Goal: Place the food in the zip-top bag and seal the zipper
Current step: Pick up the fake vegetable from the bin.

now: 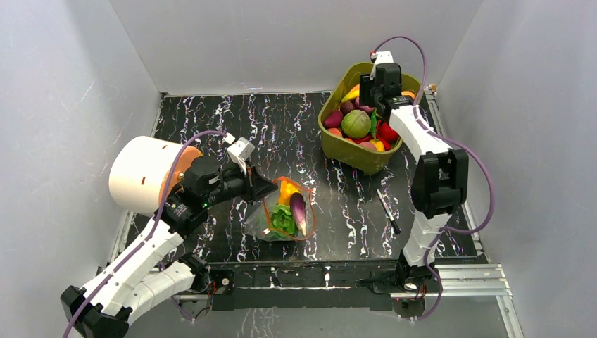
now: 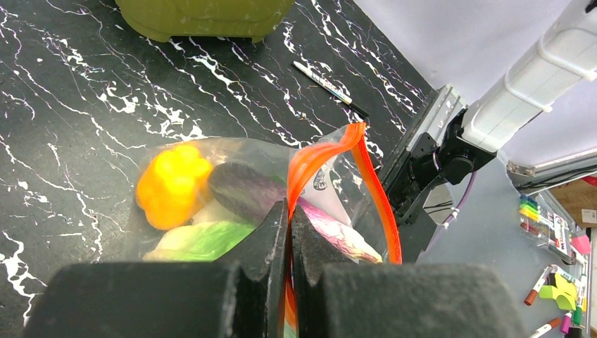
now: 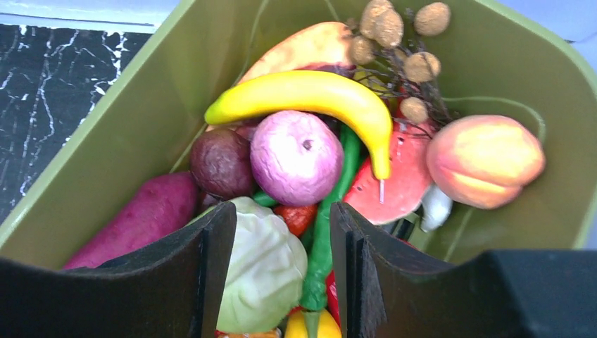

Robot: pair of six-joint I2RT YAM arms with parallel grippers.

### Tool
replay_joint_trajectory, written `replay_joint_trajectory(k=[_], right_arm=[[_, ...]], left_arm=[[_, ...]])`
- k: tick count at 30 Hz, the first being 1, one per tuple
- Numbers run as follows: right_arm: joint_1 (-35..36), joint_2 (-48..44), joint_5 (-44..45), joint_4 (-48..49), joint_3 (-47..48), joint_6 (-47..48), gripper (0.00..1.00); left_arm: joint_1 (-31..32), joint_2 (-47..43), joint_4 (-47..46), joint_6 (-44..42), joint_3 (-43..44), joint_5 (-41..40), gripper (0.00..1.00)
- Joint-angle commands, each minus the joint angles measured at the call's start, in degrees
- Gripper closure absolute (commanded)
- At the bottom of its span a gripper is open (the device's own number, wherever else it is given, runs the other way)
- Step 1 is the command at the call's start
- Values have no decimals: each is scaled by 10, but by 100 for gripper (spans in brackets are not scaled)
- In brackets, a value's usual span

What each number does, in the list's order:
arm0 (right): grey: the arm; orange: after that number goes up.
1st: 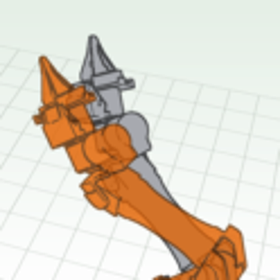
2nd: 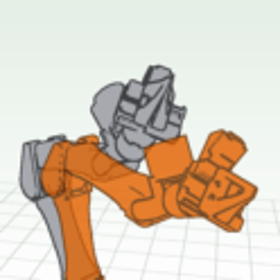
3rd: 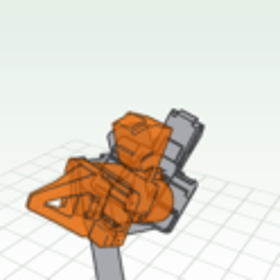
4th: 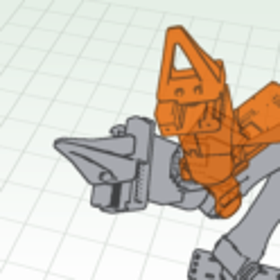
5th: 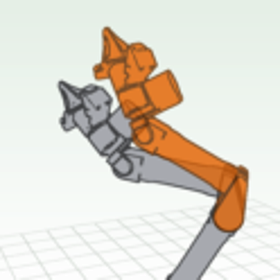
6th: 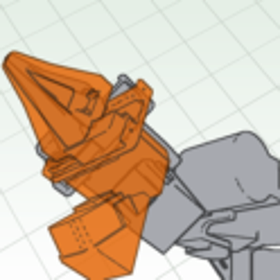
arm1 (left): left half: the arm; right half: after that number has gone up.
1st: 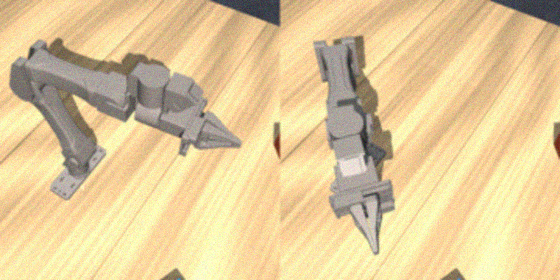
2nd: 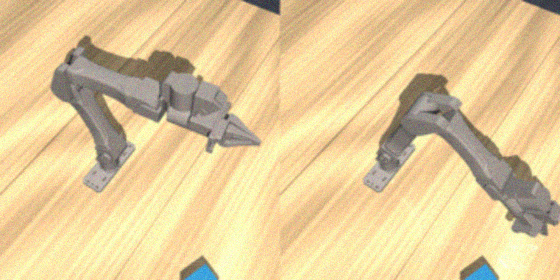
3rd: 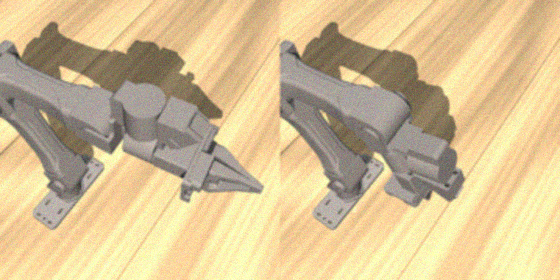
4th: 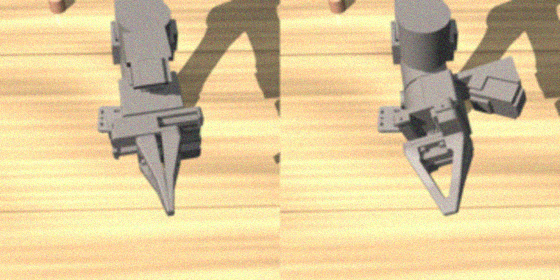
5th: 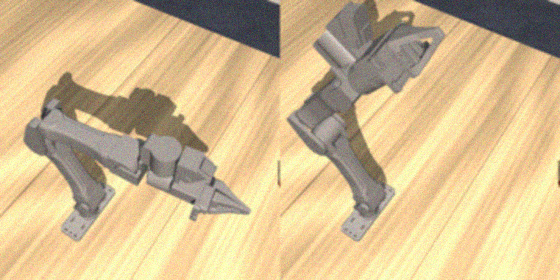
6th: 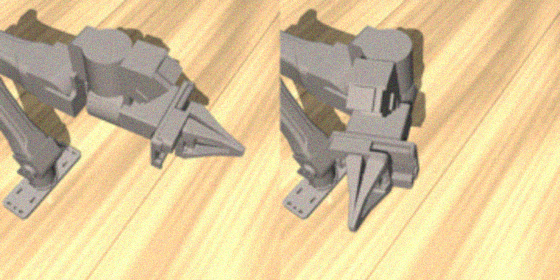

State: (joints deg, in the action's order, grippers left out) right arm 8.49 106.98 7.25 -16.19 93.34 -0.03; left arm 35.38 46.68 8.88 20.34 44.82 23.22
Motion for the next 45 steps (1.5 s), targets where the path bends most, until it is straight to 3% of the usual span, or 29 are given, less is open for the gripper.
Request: replay_joint_trajectory(k=[1,8,18,25,32,36,45], right_arm=[[-6,39,-37,35,48,-45,49],[-10,105,23,-7,107,-103,24],[-14,136,54,9,118,-143,13],[-16,170,8,-8,146,-182,17],[-17,179,31,-12,145,-190,17],[-16,187,26,-16,158,-184,33],[-16,159,23,-11,146,-160,48]], left_arm=[[1,-5,-28,-4,-8,6,100],[2,-3,-34,11,-6,4,100],[1,-14,-30,10,-14,-5,100],[1,-15,-17,2,-16,-14,100],[1,-28,-20,8,-23,-14,100],[1,-32,-15,6,-23,-15,100],[1,-41,-8,9,-24,-19,100]])
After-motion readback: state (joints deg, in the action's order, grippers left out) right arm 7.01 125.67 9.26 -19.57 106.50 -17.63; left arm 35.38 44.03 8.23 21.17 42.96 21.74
